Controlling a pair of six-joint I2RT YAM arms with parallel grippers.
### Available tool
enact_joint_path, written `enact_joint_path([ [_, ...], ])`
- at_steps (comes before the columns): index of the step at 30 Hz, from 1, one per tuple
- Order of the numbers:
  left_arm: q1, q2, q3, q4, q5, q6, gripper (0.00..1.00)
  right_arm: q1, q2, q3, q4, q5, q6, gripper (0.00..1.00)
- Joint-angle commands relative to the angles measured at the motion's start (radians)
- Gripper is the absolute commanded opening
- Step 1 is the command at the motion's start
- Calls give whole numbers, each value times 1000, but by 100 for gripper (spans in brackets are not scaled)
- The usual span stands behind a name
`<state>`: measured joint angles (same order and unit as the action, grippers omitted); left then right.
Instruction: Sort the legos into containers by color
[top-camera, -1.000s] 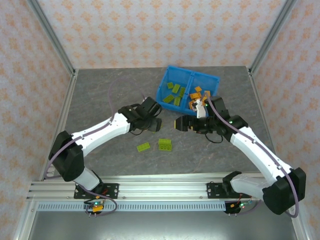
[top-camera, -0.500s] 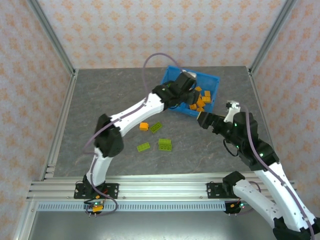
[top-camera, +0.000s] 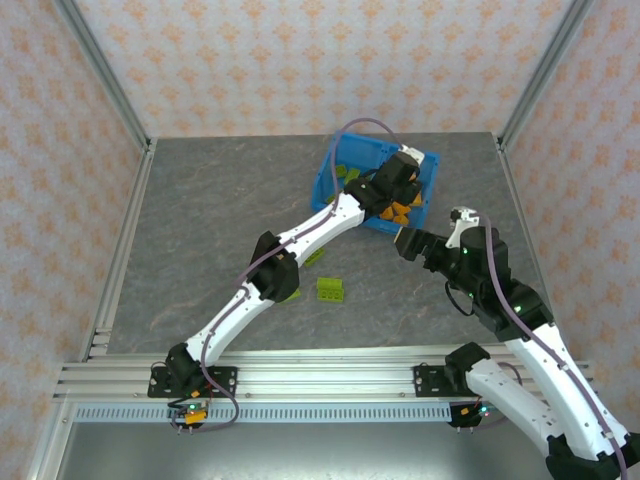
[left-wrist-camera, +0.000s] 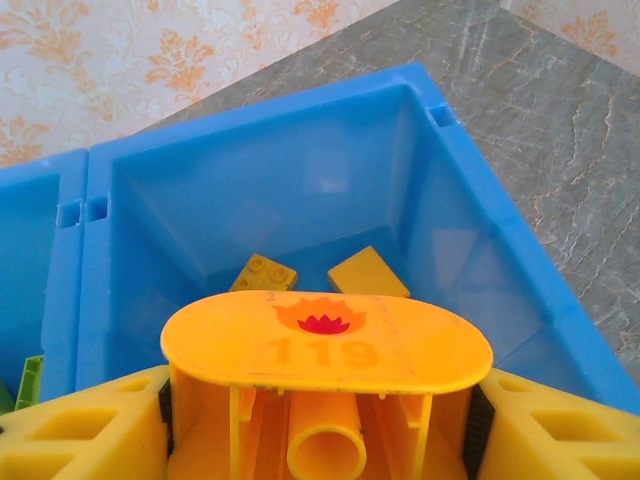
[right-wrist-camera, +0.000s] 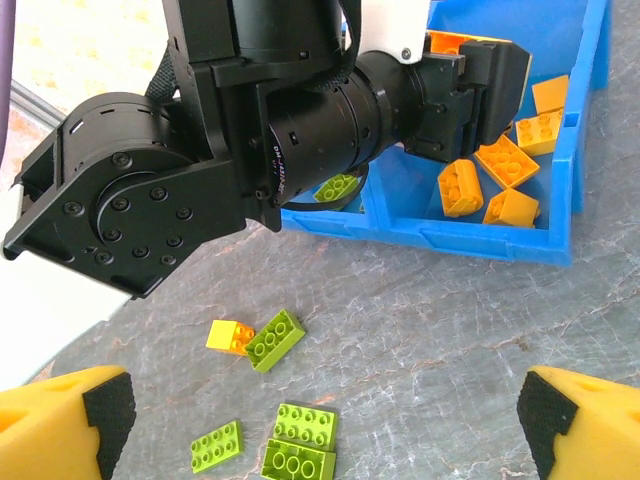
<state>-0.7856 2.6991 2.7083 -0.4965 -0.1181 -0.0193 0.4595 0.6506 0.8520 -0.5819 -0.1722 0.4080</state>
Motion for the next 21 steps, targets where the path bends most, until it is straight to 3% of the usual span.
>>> enact_joint_path([
  [1,0,-40,45,61,-35,32,76,3,1,-10,15,2,9,99],
  [4,-1,-62,41,45,-27,15,88,3,8,-5,21,-5,11,99],
  [11,-9,-246,-102,-4,-25,-58,100,2,0,23,-16,1,17,99],
  [13,-10,-374,-270,37,-29,-79,100,2,0,31,-22,7,17,99],
  [17,-9,-736,-798,271,-9,-74,100,3,15,34,8,-2,0,99],
  [21,-11,-1062,-1138,262,8,-35,100,2,77,39,70,-58,-30,99],
])
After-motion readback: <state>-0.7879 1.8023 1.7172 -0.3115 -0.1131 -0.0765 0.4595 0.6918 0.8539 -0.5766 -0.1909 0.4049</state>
